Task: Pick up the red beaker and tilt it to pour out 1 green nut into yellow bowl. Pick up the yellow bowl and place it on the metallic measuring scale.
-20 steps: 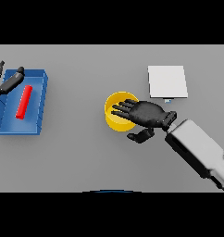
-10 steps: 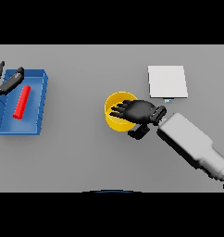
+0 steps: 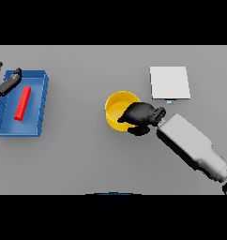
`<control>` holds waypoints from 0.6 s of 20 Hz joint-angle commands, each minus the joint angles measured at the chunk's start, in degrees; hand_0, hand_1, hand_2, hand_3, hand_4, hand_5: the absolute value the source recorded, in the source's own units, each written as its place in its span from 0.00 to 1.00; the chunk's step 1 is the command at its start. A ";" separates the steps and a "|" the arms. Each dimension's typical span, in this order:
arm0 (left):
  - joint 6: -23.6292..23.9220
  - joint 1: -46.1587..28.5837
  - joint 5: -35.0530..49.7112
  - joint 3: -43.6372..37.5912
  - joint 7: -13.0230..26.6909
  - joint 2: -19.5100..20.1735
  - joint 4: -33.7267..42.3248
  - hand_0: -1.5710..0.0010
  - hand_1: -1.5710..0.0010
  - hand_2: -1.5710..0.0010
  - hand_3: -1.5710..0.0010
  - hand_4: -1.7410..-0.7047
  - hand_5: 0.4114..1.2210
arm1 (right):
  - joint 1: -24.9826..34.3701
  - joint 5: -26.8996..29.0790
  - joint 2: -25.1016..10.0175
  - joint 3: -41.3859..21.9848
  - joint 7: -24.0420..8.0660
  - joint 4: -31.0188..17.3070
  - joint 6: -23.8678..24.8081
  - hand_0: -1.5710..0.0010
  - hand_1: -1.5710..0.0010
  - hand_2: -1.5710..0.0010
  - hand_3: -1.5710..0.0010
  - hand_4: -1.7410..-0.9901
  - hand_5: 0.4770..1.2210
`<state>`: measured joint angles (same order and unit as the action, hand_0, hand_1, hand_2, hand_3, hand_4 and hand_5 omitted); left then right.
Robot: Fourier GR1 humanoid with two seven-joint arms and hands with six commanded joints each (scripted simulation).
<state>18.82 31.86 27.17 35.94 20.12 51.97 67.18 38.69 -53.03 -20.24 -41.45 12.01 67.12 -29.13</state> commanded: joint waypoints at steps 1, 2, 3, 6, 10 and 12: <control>0.22 -0.29 -0.13 0.14 -0.21 0.25 0.72 1.00 1.00 1.00 1.00 0.99 0.35 | 0.21 0.24 -0.60 0.12 1.11 -0.17 -0.52 0.33 0.36 0.45 0.63 0.25 0.81; 0.25 -0.37 -0.19 0.10 -0.39 0.36 0.64 1.00 1.00 1.00 1.00 0.98 0.35 | 0.24 0.18 -0.34 0.13 1.11 -0.64 0.25 0.27 0.29 0.36 0.54 0.21 0.85; -0.16 -0.13 -0.01 -0.22 -0.70 0.46 0.13 1.00 1.00 1.00 1.00 0.98 0.35 | 0.07 0.24 -0.29 0.01 0.95 -0.53 0.99 0.21 0.23 0.29 0.47 0.17 0.88; -0.26 0.64 -0.37 0.10 -0.30 0.15 -0.02 1.00 1.00 1.00 1.00 0.98 0.35 | 0.24 0.02 -0.75 -0.57 0.58 0.17 1.32 0.11 0.12 0.22 0.29 0.09 0.94; -0.61 0.02 -0.38 0.34 -0.52 0.08 -0.24 1.00 1.00 1.00 1.00 0.99 0.35 | 0.55 0.58 -0.21 0.53 0.72 -0.15 2.40 0.04 0.05 0.17 0.20 0.04 0.97; -0.74 0.44 -0.34 0.32 0.28 0.45 0.03 1.00 1.00 1.00 1.00 0.99 0.35 | 0.68 1.54 -1.22 1.58 1.58 0.58 1.91 0.03 0.03 0.16 0.17 0.02 0.98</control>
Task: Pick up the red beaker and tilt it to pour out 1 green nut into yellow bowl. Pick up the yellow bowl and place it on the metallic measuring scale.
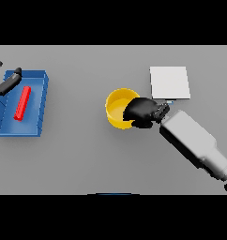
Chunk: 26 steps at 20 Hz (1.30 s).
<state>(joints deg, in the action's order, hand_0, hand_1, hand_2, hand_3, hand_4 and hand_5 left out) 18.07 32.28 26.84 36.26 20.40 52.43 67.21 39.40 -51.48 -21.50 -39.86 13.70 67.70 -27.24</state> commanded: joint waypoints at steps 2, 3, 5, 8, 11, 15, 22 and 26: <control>-0.02 -0.63 0.15 0.18 0.14 -0.04 0.34 1.00 1.00 1.00 1.00 0.99 0.35 | -0.49 0.77 -0.86 0.88 -0.15 1.79 -1.19 0.02 0.02 0.15 0.15 0.01 0.99; 0.02 -0.82 0.42 -0.21 -0.30 0.46 0.81 1.00 1.00 1.00 1.00 0.99 0.35 | -0.19 1.22 -0.96 1.63 -0.89 2.43 -1.86 0.01 0.02 0.15 0.15 0.01 0.99; 0.63 -0.90 0.41 0.02 0.29 0.13 1.47 1.00 1.00 1.00 1.00 0.98 0.35 | -0.32 2.28 -2.49 3.38 -1.70 4.85 -3.43 0.01 0.01 0.12 0.18 0.01 0.99; 0.09 -0.33 -0.01 0.38 0.61 -0.10 0.73 1.00 1.00 1.00 1.00 0.98 0.34 | -0.62 3.47 -4.53 5.81 -2.59 9.41 -5.36 0.00 0.01 0.09 0.23 0.00 1.00; 0.46 0.07 -0.32 0.55 0.86 -0.07 1.28 1.00 1.00 1.00 1.00 0.99 0.34 | -0.14 2.64 -4.38 7.55 -6.64 9.63 -4.10 0.00 0.00 0.06 0.26 0.00 1.00; 0.63 -1.05 0.24 0.02 0.77 1.45 2.59 1.00 1.00 1.00 1.00 0.98 0.35 | 0.35 2.33 -4.98 8.97 -7.12 9.36 -4.16 0.00 0.00 0.03 0.26 0.00 1.00; 0.86 -0.31 0.18 0.27 2.74 1.33 2.82 1.00 1.00 1.00 1.00 0.98 0.38 | 3.11 1.56 -6.56 13.63 -6.64 1.65 0.78 0.00 0.00 0.03 0.27 0.00 1.00; 0.77 -0.01 0.59 -0.06 3.03 0.87 2.26 1.00 1.00 1.00 1.00 0.97 0.40 | 3.71 -0.14 -7.32 14.74 -4.39 -4.88 5.53 0.00 0.00 0.02 0.27 0.00 1.00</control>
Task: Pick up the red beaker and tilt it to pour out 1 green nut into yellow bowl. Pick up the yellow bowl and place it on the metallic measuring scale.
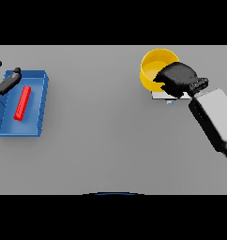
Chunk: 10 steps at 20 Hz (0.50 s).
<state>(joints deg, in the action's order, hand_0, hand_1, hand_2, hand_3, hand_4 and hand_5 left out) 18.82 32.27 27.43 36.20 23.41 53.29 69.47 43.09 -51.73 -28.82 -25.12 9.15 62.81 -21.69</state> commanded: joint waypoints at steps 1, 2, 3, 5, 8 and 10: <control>-0.07 0.32 0.06 -0.04 0.65 0.21 0.15 1.00 1.00 1.00 1.00 0.97 0.40 | 0.71 0.08 -0.29 0.79 0.78 -1.79 0.43 0.00 0.00 0.01 0.27 0.00 1.00; 0.11 -0.13 -0.08 -0.05 0.37 0.86 0.82 1.00 1.00 1.00 1.00 0.97 0.40 | 1.03 -0.35 -0.12 1.26 0.09 -3.78 1.37 0.00 0.00 0.02 0.27 0.00 1.00; 0.30 -0.70 -0.18 0.15 0.57 1.25 1.42 1.00 1.00 1.00 1.00 0.98 0.40 | 1.15 -0.54 0.05 1.56 -0.13 -5.44 1.61 0.00 0.00 0.02 0.27 0.00 1.00; 0.15 -0.99 -0.26 0.40 0.81 1.46 1.75 1.00 1.00 1.00 1.00 0.99 0.39 | 1.77 -0.91 0.51 2.48 0.92 -9.03 3.59 0.00 0.00 0.05 0.26 0.00 1.00; 0.21 -1.16 0.03 -0.10 0.31 1.52 1.43 1.00 1.00 1.00 1.00 0.98 0.37 | 2.24 -1.47 1.19 3.51 1.29 -14.12 5.42 0.00 0.00 0.07 0.19 0.00 1.00; 0.04 -0.36 -0.40 0.49 1.04 0.47 0.44 1.00 1.00 1.00 1.00 0.98 0.37 | 3.42 -1.29 2.18 4.38 1.52 -17.15 5.50 0.00 0.00 0.08 0.16 0.00 1.00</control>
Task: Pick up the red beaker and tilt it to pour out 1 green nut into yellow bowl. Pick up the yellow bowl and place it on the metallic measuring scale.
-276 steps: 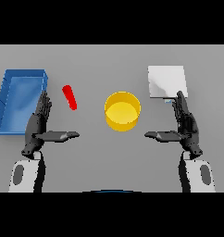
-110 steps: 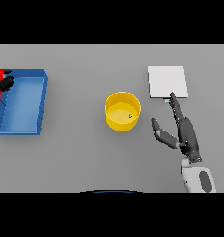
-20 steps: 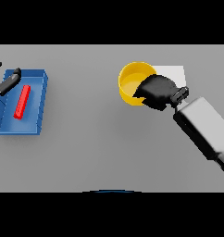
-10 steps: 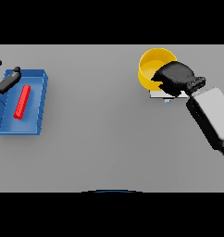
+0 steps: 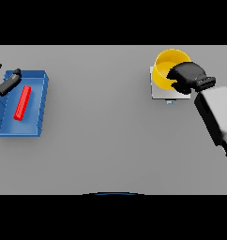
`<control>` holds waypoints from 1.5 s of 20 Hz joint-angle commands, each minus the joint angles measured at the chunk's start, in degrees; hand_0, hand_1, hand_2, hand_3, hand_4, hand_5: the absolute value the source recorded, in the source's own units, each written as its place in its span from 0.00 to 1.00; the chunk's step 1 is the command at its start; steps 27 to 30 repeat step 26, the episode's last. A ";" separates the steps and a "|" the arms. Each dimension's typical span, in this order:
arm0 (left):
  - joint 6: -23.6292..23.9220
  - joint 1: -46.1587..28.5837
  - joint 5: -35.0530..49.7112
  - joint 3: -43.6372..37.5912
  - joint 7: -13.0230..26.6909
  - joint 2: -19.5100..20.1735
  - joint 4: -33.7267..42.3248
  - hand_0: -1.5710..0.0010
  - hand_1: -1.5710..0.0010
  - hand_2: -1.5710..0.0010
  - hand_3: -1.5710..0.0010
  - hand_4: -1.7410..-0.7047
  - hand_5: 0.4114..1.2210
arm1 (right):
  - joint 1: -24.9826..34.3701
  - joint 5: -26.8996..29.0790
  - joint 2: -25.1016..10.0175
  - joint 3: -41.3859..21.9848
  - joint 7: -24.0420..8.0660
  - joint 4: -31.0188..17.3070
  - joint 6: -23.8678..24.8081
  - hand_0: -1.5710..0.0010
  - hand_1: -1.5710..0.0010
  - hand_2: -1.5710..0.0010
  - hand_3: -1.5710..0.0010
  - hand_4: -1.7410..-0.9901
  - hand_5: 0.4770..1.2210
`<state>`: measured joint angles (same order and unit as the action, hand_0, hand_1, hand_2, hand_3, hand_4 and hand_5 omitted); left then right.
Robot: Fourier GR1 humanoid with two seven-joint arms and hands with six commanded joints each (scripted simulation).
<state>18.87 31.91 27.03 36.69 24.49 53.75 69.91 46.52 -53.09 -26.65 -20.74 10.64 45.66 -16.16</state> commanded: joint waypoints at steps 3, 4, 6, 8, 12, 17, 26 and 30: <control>0.24 -0.11 -0.12 -0.03 0.06 0.32 0.24 1.00 1.00 1.00 1.00 0.98 0.37 | 0.62 0.34 1.15 1.05 0.96 -3.33 0.13 0.01 0.00 0.11 0.13 0.00 1.00; 0.21 -0.13 0.16 -0.35 -0.44 0.35 0.39 1.00 1.00 1.00 1.00 0.98 0.37 | 0.42 0.57 0.97 1.39 1.27 -3.42 -0.43 0.01 0.00 0.11 0.10 0.00 1.00; 0.66 -0.83 0.08 -0.01 -0.26 0.48 1.35 1.00 1.00 1.00 1.00 0.98 0.37 | 0.34 0.64 1.49 2.09 0.77 -4.92 -0.40 0.06 0.00 0.13 0.07 0.00 1.00; 0.30 -0.35 0.23 -0.24 -0.42 0.47 1.13 1.00 1.00 1.00 1.00 0.98 0.37 | 0.38 0.21 1.86 2.11 1.03 -5.67 -0.43 0.11 0.00 0.12 0.09 0.00 1.00; -0.27 0.40 0.35 -0.33 -0.06 -0.35 -0.58 1.00 1.00 1.00 1.00 0.97 0.38 | 0.63 0.88 1.53 3.58 1.49 -6.17 -1.65 0.43 0.27 0.24 0.40 0.11 0.89; -0.55 0.07 0.00 0.12 -0.68 -0.60 -0.67 1.00 1.00 1.00 1.00 0.98 0.37 | 1.25 0.45 1.58 2.97 0.99 -6.97 -3.52 0.81 0.70 0.62 0.64 0.30 0.57; -0.30 0.24 0.19 -0.04 -0.06 -0.25 0.11 1.00 1.00 1.00 1.00 0.99 0.35 | 0.97 0.37 1.05 2.58 -0.46 -5.90 -5.81 0.97 0.96 0.93 0.83 0.44 0.38; -0.30 0.24 0.19 -0.04 -0.06 -0.25 0.11 1.00 1.00 1.00 1.00 0.99 0.35 | 0.97 0.37 1.05 2.58 -0.46 -5.90 -5.81 0.97 0.96 0.93 0.83 0.44 0.38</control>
